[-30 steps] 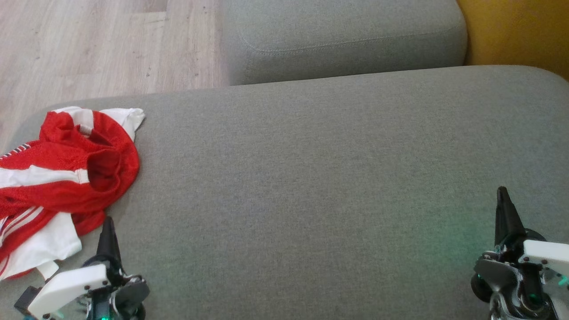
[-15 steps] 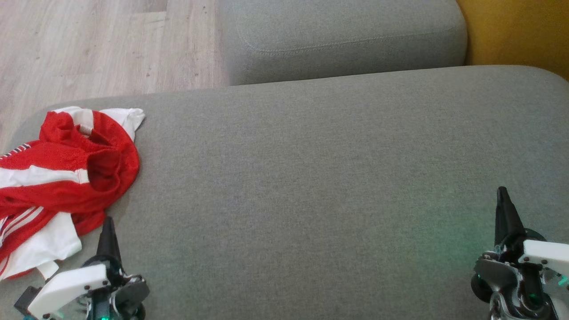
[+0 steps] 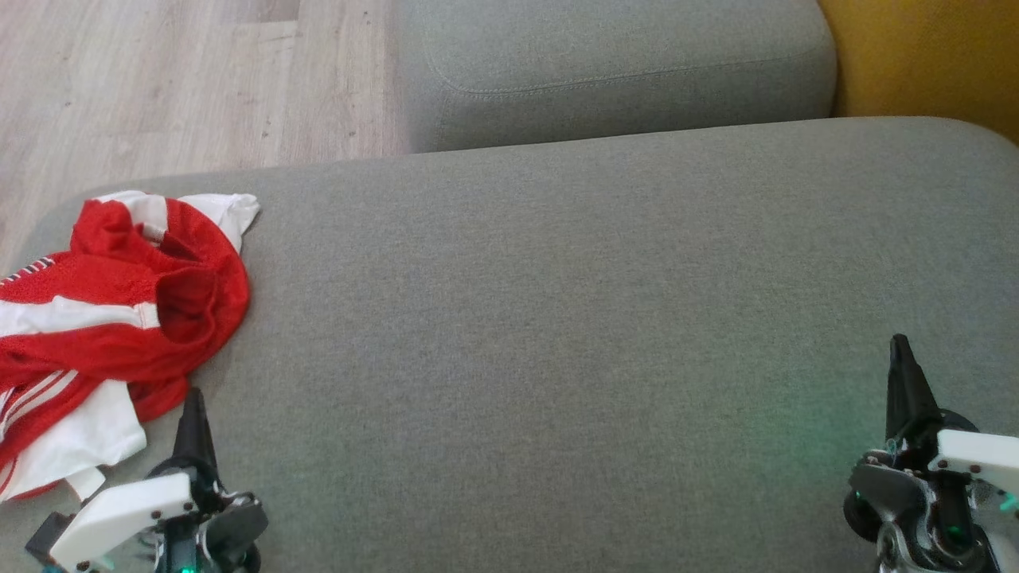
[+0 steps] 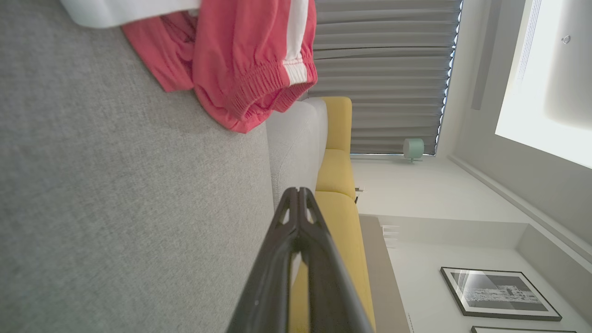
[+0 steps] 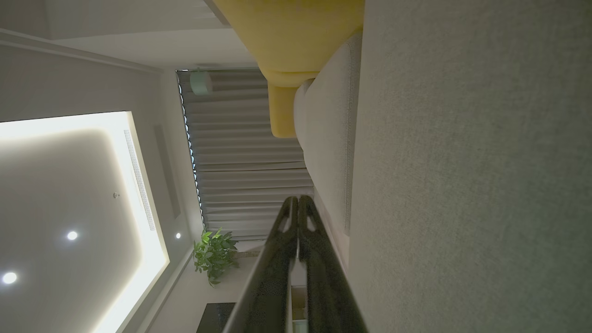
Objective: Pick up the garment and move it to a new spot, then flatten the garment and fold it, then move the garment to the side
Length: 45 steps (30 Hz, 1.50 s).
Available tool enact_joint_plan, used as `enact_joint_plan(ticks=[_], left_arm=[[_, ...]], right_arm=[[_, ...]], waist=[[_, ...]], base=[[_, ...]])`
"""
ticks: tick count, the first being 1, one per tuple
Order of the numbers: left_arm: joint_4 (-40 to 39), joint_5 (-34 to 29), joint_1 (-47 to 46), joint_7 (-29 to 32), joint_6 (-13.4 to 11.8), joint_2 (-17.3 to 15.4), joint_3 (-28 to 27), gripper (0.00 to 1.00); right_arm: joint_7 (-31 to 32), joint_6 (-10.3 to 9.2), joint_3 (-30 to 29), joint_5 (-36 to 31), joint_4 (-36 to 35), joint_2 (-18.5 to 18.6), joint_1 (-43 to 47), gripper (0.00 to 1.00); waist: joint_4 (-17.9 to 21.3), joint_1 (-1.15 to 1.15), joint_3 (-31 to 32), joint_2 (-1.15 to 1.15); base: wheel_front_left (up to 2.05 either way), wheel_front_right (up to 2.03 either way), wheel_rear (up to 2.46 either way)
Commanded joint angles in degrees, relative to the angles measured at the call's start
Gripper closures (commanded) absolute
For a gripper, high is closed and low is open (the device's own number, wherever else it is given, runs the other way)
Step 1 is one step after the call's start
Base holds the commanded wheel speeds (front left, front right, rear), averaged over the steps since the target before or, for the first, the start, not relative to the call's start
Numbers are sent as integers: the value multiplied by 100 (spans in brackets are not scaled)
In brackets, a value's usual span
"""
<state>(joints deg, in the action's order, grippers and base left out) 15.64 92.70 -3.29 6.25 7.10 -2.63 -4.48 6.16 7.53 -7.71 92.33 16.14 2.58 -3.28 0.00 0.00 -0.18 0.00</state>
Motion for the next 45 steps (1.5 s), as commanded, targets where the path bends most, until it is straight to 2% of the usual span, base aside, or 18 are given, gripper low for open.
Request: enact_joint_plan(ticks=[1,13,14,18,23,32,45], left_arm=[[-161,-52,-290,23,39,-25,-203,100],[-161,-52,-290,23,39,-25,-203,100],[-1,-1,-1,-1,0,0,0,0],[266,-4,132,-11,-4,8,44,0],[233,-102,107,-97,-2,-1,121,0],[150,-648,51,-234,-24,0,146,0],[-152,-1915,43,-455,-170,0,300,0]], right_arm=[[32,-4,120,-14,-212,30,-291,100],[32,-4,120,-14,-212,30,-291,100],[0,0,2,1,-1,0,-1,0],[-8,0,24,4,274,-18,143,0],[-90,0,174,-32,253,-16,110,0],[-233,0,354,-337,245,-13,29,0],[-453,-1,588,-1613,109,-8,-52,0]], waist=[[0,0,0,0],[0,0,0,0],[0,0,0,0],[0,0,-2,0],[1,0,2,0],[-11,0,2,0],[-32,0,-16,0]], base=[[0,0,0],[0,0,0],[0,0,0],[0,0,0],[0,0,0],[0,0,0],[0,0,0]])
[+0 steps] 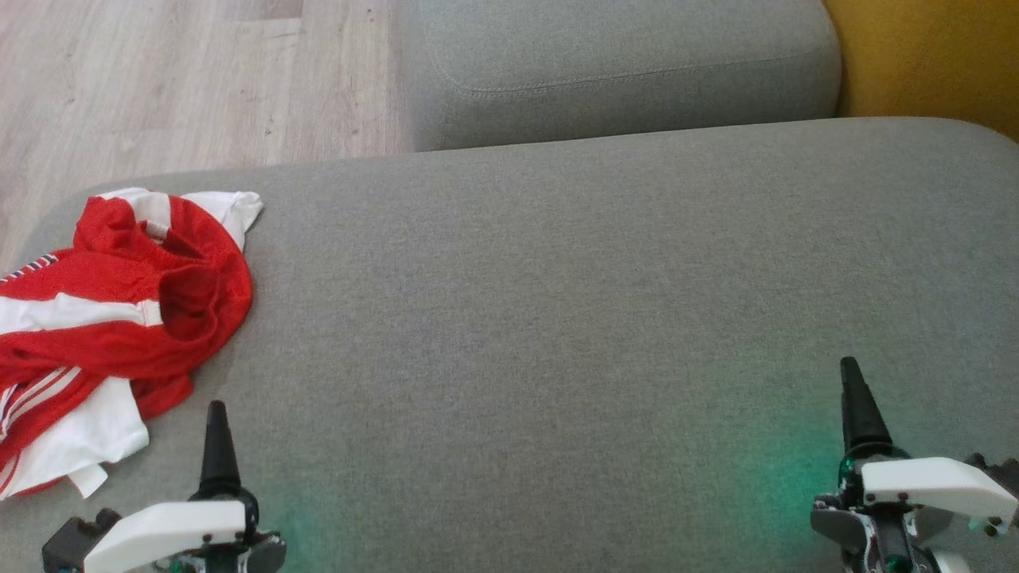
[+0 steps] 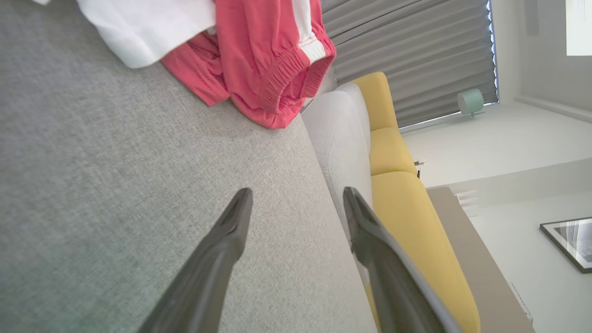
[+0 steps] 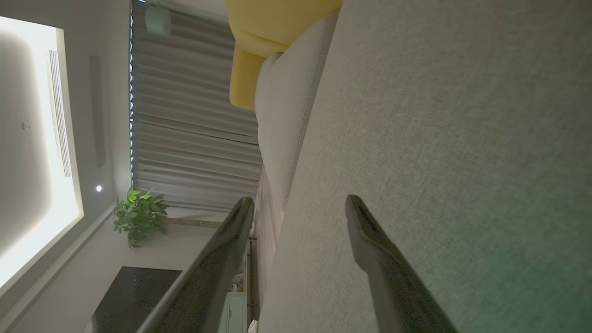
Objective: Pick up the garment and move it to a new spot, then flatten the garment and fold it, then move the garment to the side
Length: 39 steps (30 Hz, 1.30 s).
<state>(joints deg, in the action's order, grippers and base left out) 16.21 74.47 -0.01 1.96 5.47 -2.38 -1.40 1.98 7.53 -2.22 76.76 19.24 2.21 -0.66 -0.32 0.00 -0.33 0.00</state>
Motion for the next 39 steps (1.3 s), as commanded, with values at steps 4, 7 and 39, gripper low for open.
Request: enact_joint_plan(ticks=[4,7,39], left_arm=[[-273,-447,-273,-111,-31,-26,44,0],[-278,-669,-264,-162,-39,-27,71,0],[-461,-3011,-112,-688,-205,-42,268,0]], right_arm=[[-120,-1,200,-517,-226,30,-330,0],[-171,-1,290,-767,-222,31,-335,0],[-694,-2,802,-3155,-141,43,-287,0]], waist=[[7,0,9,0],[8,0,29,0],[28,0,189,0]], base=[[0,0,0],[0,0,0],[0,0,0]])
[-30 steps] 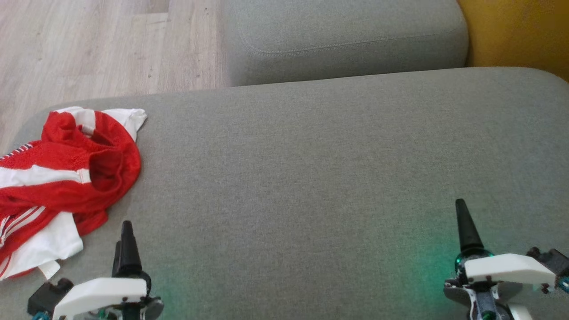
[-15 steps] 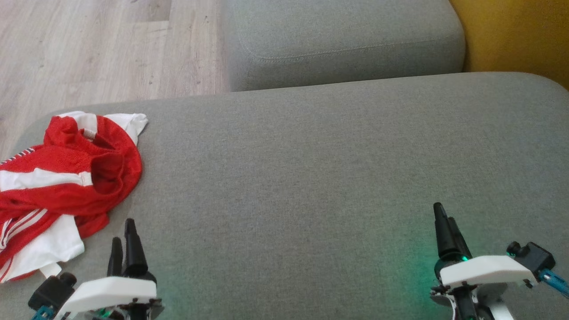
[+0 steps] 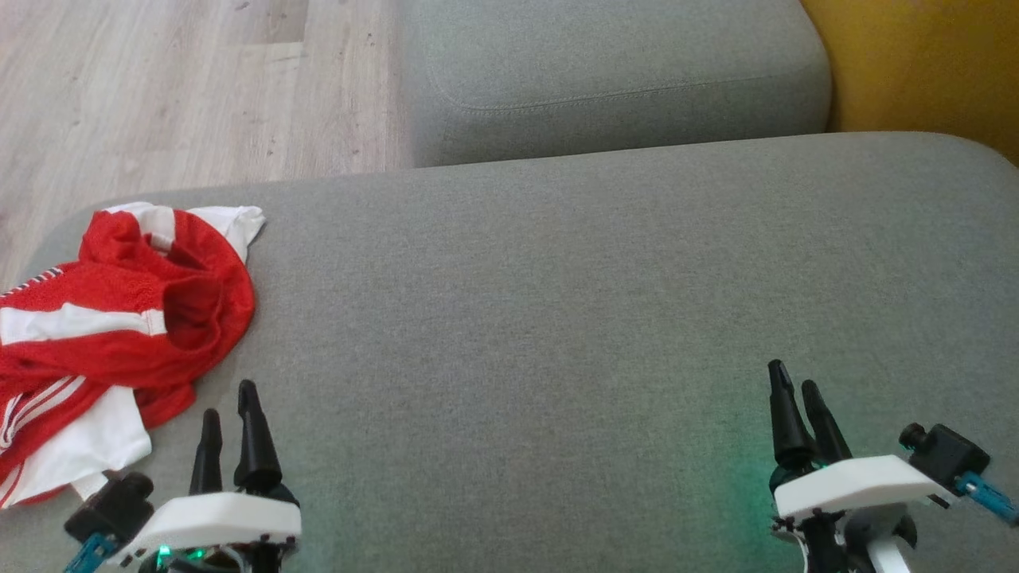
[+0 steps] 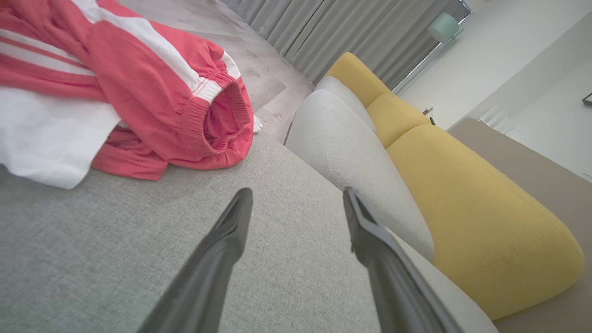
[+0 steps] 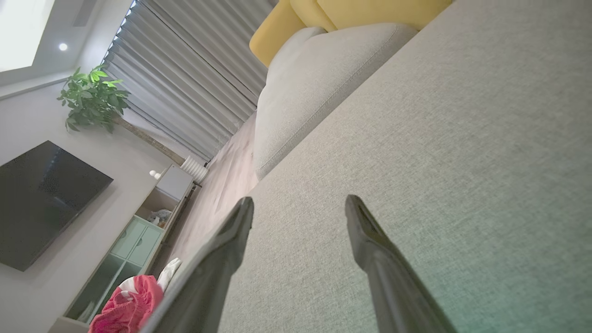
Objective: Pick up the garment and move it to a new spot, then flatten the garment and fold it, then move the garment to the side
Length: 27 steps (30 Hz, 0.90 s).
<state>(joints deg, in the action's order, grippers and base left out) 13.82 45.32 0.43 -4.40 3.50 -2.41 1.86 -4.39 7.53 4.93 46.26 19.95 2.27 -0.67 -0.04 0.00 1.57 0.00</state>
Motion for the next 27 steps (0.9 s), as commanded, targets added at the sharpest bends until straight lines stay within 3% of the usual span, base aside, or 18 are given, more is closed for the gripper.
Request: enact_joint_plan(ticks=[1,27], left_arm=[[-235,-169,-153,-69,-19,-39,-56,0],[-454,-2060,-119,-510,-116,-45,108,0]], right_arm=[[-74,-2,83,-144,-206,38,-283,0],[-513,-3,523,-1756,-30,48,-392,0]], waist=[[8,0,3,0],[144,0,84,0]], base=[[0,0,0],[0,0,0]])
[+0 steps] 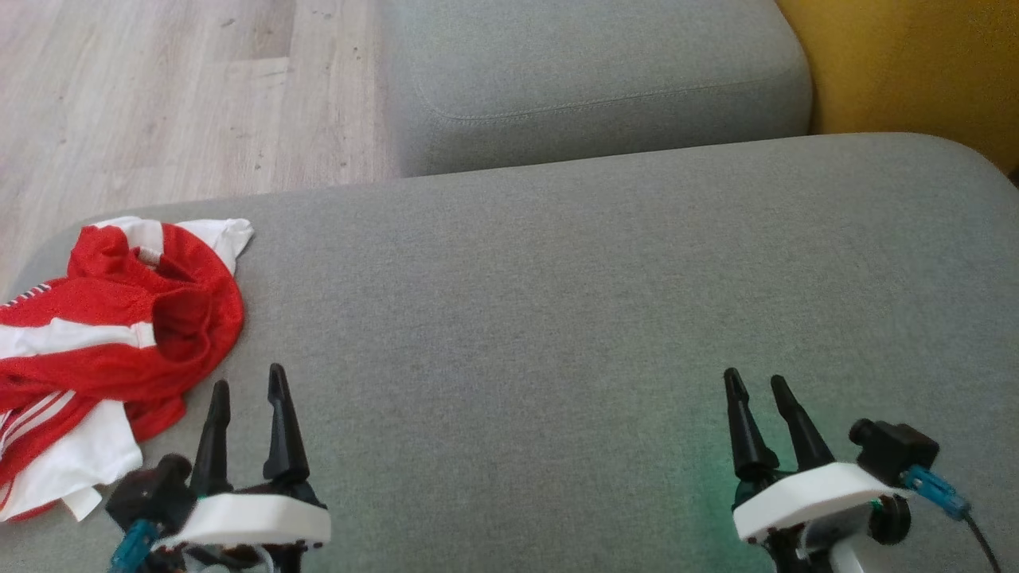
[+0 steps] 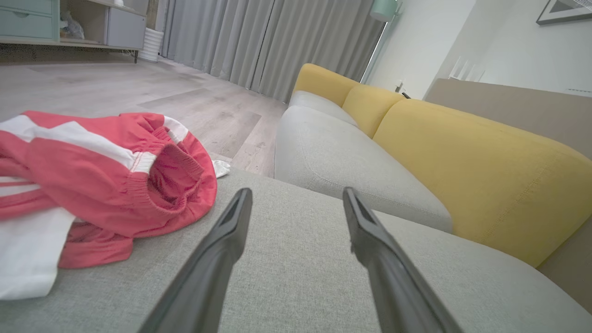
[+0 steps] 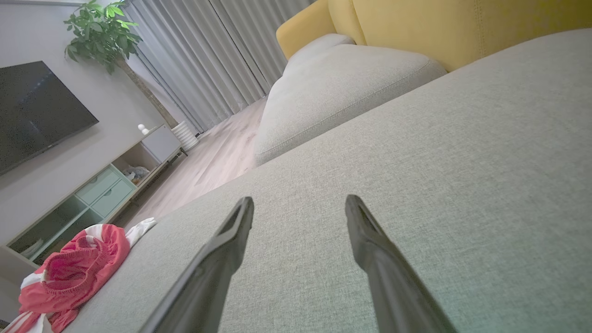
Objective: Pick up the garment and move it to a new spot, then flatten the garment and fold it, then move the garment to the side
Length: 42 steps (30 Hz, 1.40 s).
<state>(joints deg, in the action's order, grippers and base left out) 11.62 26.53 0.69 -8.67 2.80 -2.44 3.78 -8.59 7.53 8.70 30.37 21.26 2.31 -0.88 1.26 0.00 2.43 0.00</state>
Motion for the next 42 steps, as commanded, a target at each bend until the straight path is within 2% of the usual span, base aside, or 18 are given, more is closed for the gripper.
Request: enact_joint_plan(ticks=[1,15,32,42], left_arm=[[-240,-252,-149,-99,-53,-42,-79,0],[-191,-1255,-125,-320,-156,-54,16,0],[272,-2461,-118,-625,-250,-56,18,0],[311,-2453,-106,-632,-230,-52,-10,0]], right_arm=[[-110,-3,174,-231,-159,44,-377,0],[-330,-4,271,-1241,-85,49,-408,0],[-634,-4,252,-2570,-112,56,-501,0],[-641,-4,110,-2471,16,56,-502,0]], waist=[[26,0,-3,0],[88,0,-2,0],[72,0,14,0],[29,0,16,0]], base=[[0,0,0],[0,0,0],[0,0,0],[0,0,0]])
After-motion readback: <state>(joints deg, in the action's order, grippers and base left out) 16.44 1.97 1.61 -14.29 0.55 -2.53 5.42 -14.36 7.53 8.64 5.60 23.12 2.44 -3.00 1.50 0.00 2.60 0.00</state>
